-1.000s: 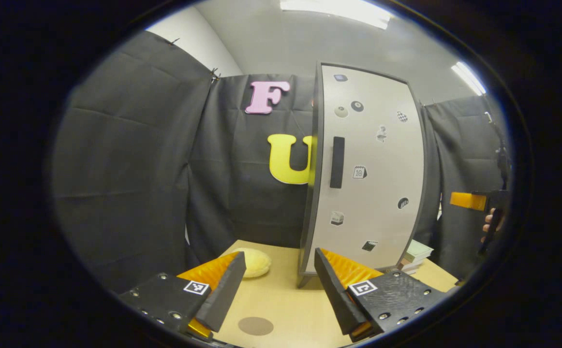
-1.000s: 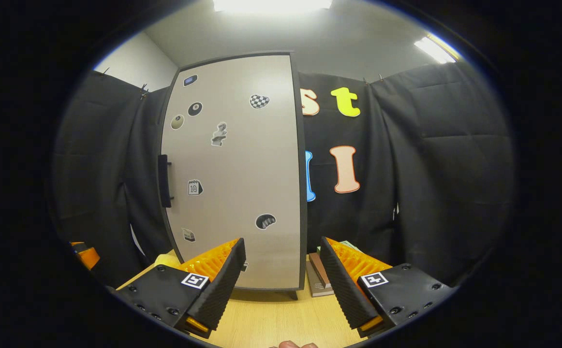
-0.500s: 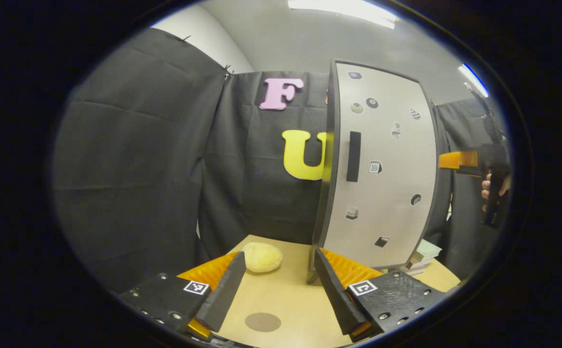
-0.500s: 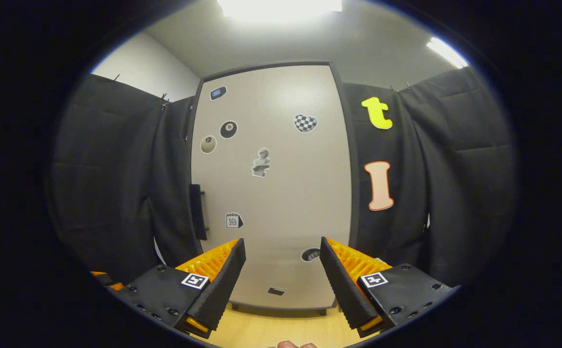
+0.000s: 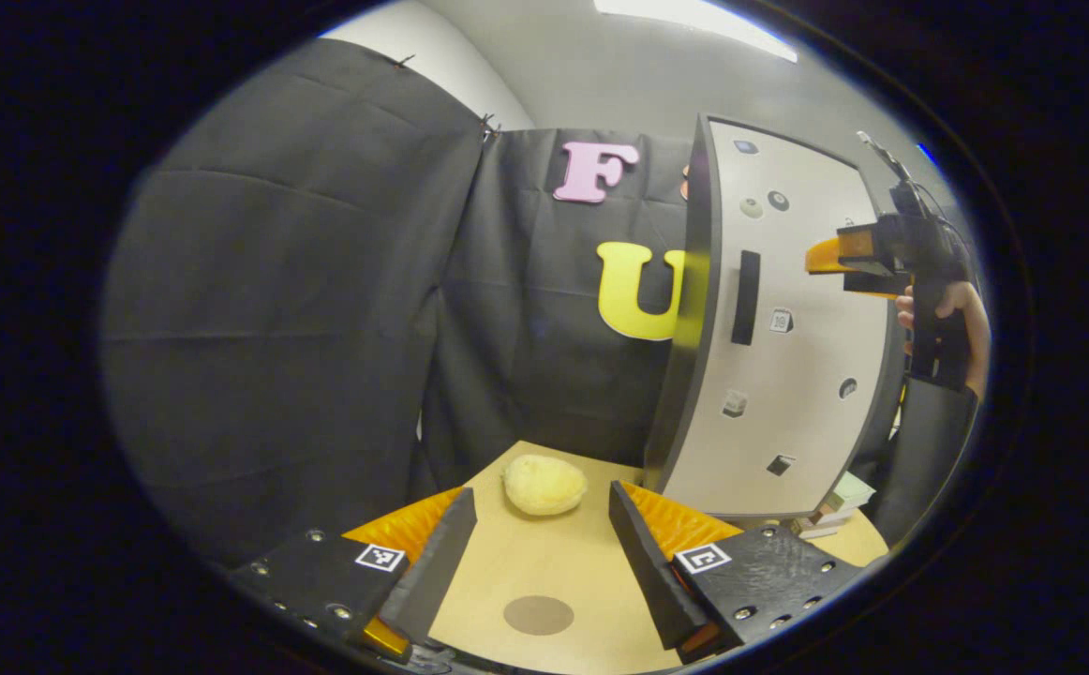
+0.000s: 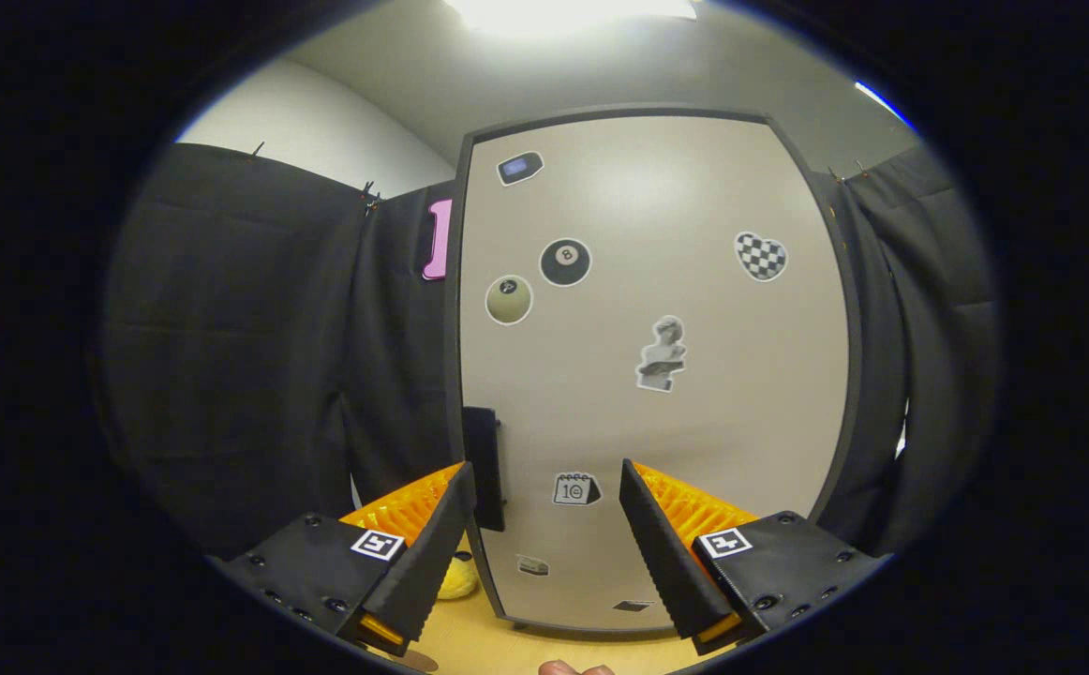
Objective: Open the cabinet door with the right hand, grasp the bottle in the cabinet with the left hand and place it on the coaster, then close the cabinet door with the right hand.
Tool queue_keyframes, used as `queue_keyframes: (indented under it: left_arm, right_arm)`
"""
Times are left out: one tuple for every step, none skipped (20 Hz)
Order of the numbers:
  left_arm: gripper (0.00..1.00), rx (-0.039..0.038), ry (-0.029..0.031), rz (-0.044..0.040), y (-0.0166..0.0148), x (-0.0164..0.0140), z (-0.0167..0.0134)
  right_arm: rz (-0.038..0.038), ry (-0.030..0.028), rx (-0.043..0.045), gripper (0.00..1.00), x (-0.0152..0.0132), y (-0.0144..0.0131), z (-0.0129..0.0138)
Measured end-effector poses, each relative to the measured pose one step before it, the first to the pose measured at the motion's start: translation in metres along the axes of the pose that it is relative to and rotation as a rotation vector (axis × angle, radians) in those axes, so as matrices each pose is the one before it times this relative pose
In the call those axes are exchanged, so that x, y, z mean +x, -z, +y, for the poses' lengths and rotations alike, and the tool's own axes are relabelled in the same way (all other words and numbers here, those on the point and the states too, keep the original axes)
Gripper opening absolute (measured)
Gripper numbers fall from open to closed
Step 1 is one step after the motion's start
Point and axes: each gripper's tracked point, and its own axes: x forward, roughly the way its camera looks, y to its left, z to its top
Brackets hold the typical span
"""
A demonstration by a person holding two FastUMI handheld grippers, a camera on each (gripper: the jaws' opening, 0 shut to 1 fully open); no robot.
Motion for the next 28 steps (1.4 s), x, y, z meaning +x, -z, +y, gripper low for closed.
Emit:
queue_keyframes:
  left_arm:
    - [0.89,-0.00293,-0.01356,0.0068,0.00306,-0.00037,0.0057]
    - [0.89,-0.00365,-0.01231,0.00647,0.00441,0.0002,0.00516]
    - [0.89,-0.00403,-0.00842,0.00853,0.00358,0.00036,0.00409]
    - [0.89,-0.00277,-0.00685,0.00762,0.00224,0.00043,0.00341]
    - [0.89,-0.00124,-0.00782,0.00593,0.00189,0.00172,-0.00211]
    - [0.86,-0.00044,-0.00765,0.00277,0.00025,0.00081,0.00091]
    - [0.86,-0.00015,-0.00906,0.0026,0.00166,-0.00062,0.00247]
    - [0.86,-0.00028,-0.00711,0.00158,0.00018,0.00031,0.00128]
    - [0.87,-0.00149,-0.0073,0.00245,0.00158,-0.00029,0.00157]
    - [0.89,-0.00262,-0.00718,0.00123,0.00017,0.00001,0.00123]
    - [0.86,-0.00598,-0.00605,0.00288,0.0013,0.00001,0.00076]
    - [0.87,-0.00687,-0.00368,0.00436,-0.00007,-0.00008,0.0003]
    - [0.87,-0.00564,-0.00429,0.00275,-0.00016,-0.00027,0.0005]
    - [0.86,-0.00179,-0.00613,0.00247,-0.00193,-0.00015,0.00043]
    - [0.87,0.00027,-0.0075,0.00243,0.00095,-0.00044,0.00064]
    - [0.89,0.00108,-0.00659,0.00107,-0.00046,0.00047,0.00053]
    - [0.89,-0.00008,-0.00687,0.00188,0.00084,0.00027,-0.00049]
    - [0.89,-0.00111,-0.00548,0.00369,0.00009,0.00058,-0.00014]
    - [0.89,-0.00165,-0.00381,0.00575,0.0016,-0.00015,0.00054]
    - [0.89,-0.00031,-0.00385,0.00478,-0.00041,0.00008,0.0001]
    - [0.89,-0.00027,-0.00501,0.0033,0.0007,-0.00032,0.0008]
    - [0.89,-0.00088,-0.00188,0.00134,-0.00173,0.00019,-0.00048]
    - [0.86,-0.00307,0.00067,0.00061,0.00117,0.00038,-0.00003]
    - [0.86,-0.00298,0.00329,0.00141,0.00025,0.00042,-0.00053]
    - [0.89,-0.00092,0.00429,-0.00063,0.00067,0.00026,0.00039]
    - [0.89,0.00257,0.00092,-0.00176,-0.00254,-0.0003,0.00059]
    - [0.89,0.0048,0.00149,-0.00452,-0.00111,0.00026,-0.00075]
    - [0.89,0.00493,0.00376,-0.00357,-0.00143,0.00047,-0.0009]
  right_arm:
    - [0.00184,-0.00442,0.00038,0.98,0.00924,0.00186,0.00621]
    - [0.00845,-0.00363,-0.00045,0.98,0.0088,0.00306,0.00641]
    - [0.01439,-0.00302,-0.00065,0.98,0.00767,0.00476,0.00732]
    - [0.01926,-0.00109,-0.00074,0.98,0.00867,0.00588,0.00472]
    - [0.01178,0.00089,-0.00542,0.98,0.00959,0.00453,0.00502]
    - [0.00737,0.00951,-0.01143,0.98,0.00829,0.00346,0.00251]
    - [0.00635,0.01672,-0.01359,0.98,0.00725,0.00396,0.00071]
    - [0.0134,0.01683,-0.00895,0.98,0.00634,0.00438,0.00089]
    - [0.01215,0.00605,0.00197,0.98,0.00533,0.00433,0.0031]
    - [0.00968,0.00054,0.01005,0.94,0.00551,0.0023,0.00377]
    - [0.01045,0.00437,0.01049,0.94,0.00387,0.00313,0.00309]
    - [0.00182,0.00663,0.0032,0.98,0.00352,0.00097,0.00314]
    - [-0.00119,0.01262,-0.00661,0.9,0.00389,0.00025,0.00095]
    - [0.00013,0.01085,-0.00732,0.89,0.00308,-0.00001,0.00174]
    - [0.00383,0.01148,-0.00126,0.84,0.00288,0.00083,0.00062]
    - [0.00442,0.00722,0.00772,0.8,0.00172,0.00018,0.0018]
    - [0.00419,0.01703,0.00815,0.68,0.00193,0.00046,-0.00113]
    - [0.00396,0.0055,0.00595,0.65,0.00143,0.00012,0.00115]
    - [-0.00069,0.02528,-0.0022,0.65,0.00006,-0.00035,-0.00452]
    - [-0.00152,0.02743,-0.00206,0.63,0.0011,-0.00092,-0.00752]
    - [-0.00064,-0.00359,0.02109,0.34,0.0003,0.00075,-0.00058]
    - [0.00391,-0.00741,0.00957,0.35,-0.00014,-0.00066,0.00134]
    - [0.01018,-0.00572,0.00342,0.35,-0.00019,0.00155,-0.00019]
    - [0.00337,0.00195,0.00005,0.35,-0.00105,-0.00082,-0.0012]
    - [0.00607,-0.00266,0.00199,0.34,-0.00053,0.00123,0.00033]
    - [-0.00255,-0.00061,-0.0063,0.32,0.00258,-0.00093,0.00004]
    - [-0.00045,-0.00751,-0.01325,0.32,-0.00193,0.00092,0.00024]
    - [-0.00206,-0.01263,-0.01003,0.28,-0.00093,-0.00062,-0.00029]
